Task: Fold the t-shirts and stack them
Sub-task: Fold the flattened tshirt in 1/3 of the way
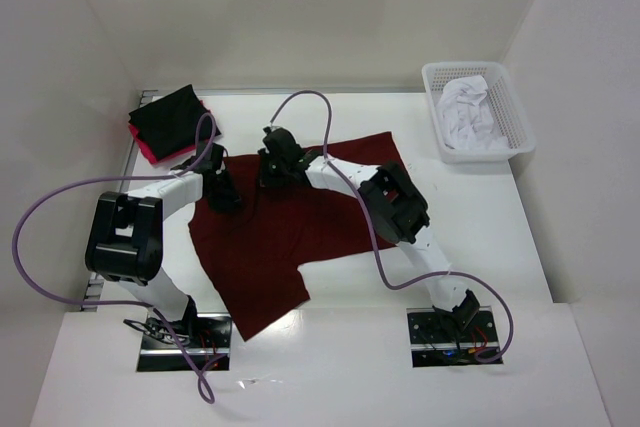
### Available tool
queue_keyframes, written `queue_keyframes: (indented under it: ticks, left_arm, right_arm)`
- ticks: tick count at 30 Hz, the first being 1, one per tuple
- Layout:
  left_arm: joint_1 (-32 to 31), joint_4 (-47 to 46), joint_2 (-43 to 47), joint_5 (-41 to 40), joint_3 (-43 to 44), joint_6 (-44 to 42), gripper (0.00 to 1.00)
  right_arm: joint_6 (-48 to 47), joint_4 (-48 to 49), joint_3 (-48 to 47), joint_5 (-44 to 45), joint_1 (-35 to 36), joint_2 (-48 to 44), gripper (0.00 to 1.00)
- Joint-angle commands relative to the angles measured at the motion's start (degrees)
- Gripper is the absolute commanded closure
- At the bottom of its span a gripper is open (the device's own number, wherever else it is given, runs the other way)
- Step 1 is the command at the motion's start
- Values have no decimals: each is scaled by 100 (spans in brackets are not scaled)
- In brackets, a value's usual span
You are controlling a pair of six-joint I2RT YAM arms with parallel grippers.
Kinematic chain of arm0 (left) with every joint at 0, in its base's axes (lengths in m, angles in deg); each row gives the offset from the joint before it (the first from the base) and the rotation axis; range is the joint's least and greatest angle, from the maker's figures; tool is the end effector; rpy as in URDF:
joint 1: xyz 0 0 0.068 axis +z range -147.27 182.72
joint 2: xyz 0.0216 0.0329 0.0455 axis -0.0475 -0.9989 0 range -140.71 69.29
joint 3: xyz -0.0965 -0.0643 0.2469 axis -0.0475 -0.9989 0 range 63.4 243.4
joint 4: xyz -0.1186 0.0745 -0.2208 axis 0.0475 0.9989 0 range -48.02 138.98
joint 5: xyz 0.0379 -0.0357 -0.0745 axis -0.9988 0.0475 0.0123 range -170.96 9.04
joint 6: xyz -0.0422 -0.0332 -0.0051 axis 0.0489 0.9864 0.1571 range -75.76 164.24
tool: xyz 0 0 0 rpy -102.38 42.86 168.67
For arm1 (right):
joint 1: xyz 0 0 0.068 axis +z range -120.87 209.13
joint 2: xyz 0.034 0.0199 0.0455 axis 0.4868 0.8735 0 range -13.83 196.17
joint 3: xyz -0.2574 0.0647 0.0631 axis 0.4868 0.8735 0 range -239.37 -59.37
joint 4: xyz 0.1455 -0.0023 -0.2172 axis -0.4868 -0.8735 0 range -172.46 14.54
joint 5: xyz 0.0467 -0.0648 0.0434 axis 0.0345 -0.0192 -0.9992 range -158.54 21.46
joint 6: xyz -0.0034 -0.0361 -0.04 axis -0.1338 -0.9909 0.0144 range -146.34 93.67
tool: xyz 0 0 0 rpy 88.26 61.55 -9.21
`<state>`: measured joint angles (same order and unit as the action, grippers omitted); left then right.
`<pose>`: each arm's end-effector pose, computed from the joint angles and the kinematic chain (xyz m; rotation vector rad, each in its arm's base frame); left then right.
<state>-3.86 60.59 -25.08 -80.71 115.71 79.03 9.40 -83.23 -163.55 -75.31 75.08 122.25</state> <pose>0.3138 -0.0364 0.1615 -0.6449 2.5735 -0.2506 0.3682 0.3868 0.1482 -0.2819 2.3993 0.8502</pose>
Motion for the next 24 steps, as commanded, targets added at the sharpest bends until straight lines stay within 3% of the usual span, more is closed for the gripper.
queue_keyframes:
  ticks: [1, 8, 14, 20, 24]
  left_arm:
    - [-27, 37, -249, -95, 43, 46, 68]
    - [-27, 37, -249, -148, 43, 46, 68]
    - [-27, 37, -302, -201, 43, 46, 68]
    - [-27, 37, -302, -201, 43, 46, 68]
    - [-27, 37, -302, -201, 43, 46, 68]
  right_arm:
    - [4, 100, -146, 18, 99, -38, 100]
    - [4, 146, 350, 404, 99, -530, 99]
    - [35, 39, 452, 53, 99, -530, 70]
    - [267, 826, 1233, -158, 99, -828, 62]
    - [268, 865, 1084, -308, 99, -746, 62]
